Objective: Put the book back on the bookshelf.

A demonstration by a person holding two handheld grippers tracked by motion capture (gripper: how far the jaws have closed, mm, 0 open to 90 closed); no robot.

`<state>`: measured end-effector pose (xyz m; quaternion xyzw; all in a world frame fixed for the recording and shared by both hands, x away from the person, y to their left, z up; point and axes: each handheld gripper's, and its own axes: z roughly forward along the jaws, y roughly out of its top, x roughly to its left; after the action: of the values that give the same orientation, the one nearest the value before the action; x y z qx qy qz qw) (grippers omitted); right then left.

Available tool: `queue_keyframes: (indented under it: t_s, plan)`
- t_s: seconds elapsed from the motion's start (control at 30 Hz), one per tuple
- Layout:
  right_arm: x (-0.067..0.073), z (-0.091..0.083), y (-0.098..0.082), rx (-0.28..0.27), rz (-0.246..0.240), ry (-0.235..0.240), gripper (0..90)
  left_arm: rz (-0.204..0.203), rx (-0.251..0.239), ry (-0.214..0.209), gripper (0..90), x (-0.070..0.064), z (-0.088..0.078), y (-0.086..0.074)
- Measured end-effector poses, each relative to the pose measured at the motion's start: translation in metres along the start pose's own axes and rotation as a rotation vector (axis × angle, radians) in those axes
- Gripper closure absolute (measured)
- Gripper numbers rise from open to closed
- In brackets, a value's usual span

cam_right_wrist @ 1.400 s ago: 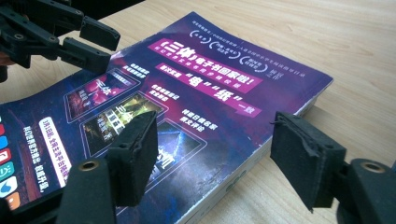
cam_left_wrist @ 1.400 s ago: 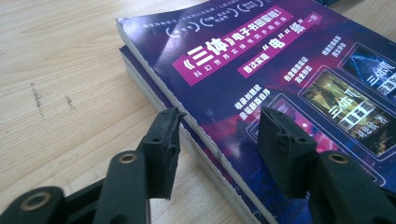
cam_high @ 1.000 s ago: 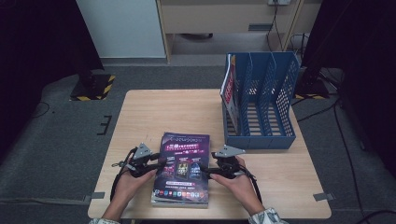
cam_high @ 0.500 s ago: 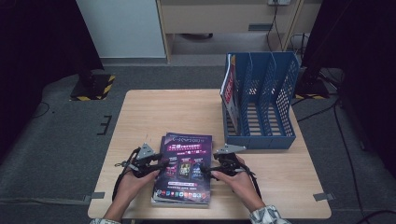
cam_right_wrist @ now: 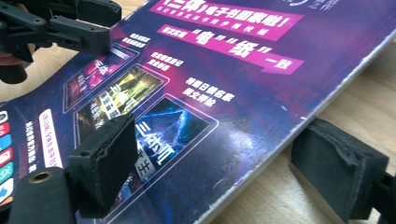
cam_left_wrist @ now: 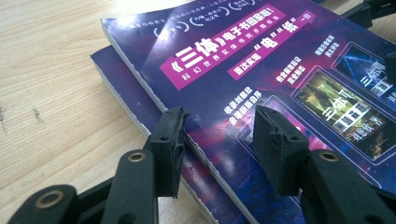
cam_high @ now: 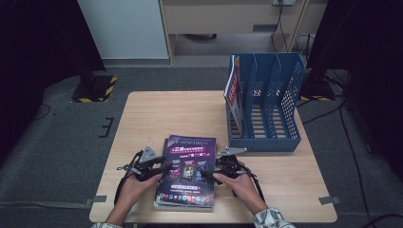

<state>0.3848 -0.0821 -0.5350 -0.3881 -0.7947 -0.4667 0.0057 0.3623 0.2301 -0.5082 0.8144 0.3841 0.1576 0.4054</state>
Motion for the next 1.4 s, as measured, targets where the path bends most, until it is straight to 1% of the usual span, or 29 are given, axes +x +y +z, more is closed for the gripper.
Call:
queue_keyframes:
  t_s: [0.07,0.13,0.2,0.3,0.37,0.53,0.67,0.83,0.97,1.03,1.07,1.17,1.2,1.23,1.3,1.4]
  plan:
    - [0.0,-0.001,0.0,-0.004,-0.009,-0.003,18.2,-0.005,0.002,-0.001,53.3,0.0,0.0,0.0]
    - [0.002,-0.005,0.002,-0.027,-0.015,-0.012,22.9,-0.008,0.003,-0.003,53.3,0.001,0.0,0.0]
    - [0.006,-0.01,0.006,-0.051,-0.022,-0.012,23.1,-0.01,0.004,-0.006,53.3,0.002,-0.001,-0.001]
    - [0.015,-0.016,0.016,-0.081,-0.047,-0.005,23.1,-0.013,0.003,-0.009,53.3,0.003,-0.002,-0.001]
    - [0.018,-0.016,0.023,-0.084,-0.066,-0.001,23.1,-0.011,0.004,-0.008,53.3,0.003,-0.002,-0.002]
    - [0.019,-0.009,0.037,-0.093,-0.048,0.002,24.1,-0.018,-0.004,-0.008,53.3,0.003,-0.002,-0.003]
    - [0.017,-0.001,0.047,-0.087,-0.026,-0.009,25.9,-0.024,-0.006,-0.014,53.3,0.004,-0.002,-0.003]
    - [0.02,0.009,0.058,-0.069,-0.035,-0.026,28.0,-0.029,-0.008,-0.018,53.2,0.005,-0.002,-0.004]
    - [0.025,0.022,0.063,-0.024,-0.046,-0.044,30.4,-0.035,-0.011,-0.018,53.1,0.005,-0.002,-0.004]
    - [0.027,0.028,0.065,-0.01,-0.049,-0.059,36.4,-0.038,-0.012,-0.021,52.9,0.005,-0.002,-0.004]
    - [0.028,0.03,0.065,-0.006,-0.048,-0.068,37.1,-0.038,-0.012,-0.021,52.9,0.005,-0.002,-0.004]
    - [0.029,0.035,0.067,0.006,-0.048,-0.093,45.4,-0.042,-0.016,-0.026,52.8,0.006,-0.002,-0.005]
    - [0.029,0.035,0.067,0.006,-0.048,-0.093,45.4,-0.042,-0.016,-0.026,52.6,0.006,-0.002,-0.005]
    - [0.028,0.035,0.068,0.012,-0.032,-0.111,52.5,-0.043,-0.016,-0.031,52.0,0.007,-0.002,-0.005]
    - [0.027,0.035,0.069,0.024,-0.018,-0.122,58.0,-0.042,-0.016,-0.036,51.2,0.007,-0.002,-0.005]
    - [0.027,0.033,0.072,0.026,-0.014,-0.142,67.2,-0.04,-0.016,-0.045,50.2,0.007,-0.002,-0.005]
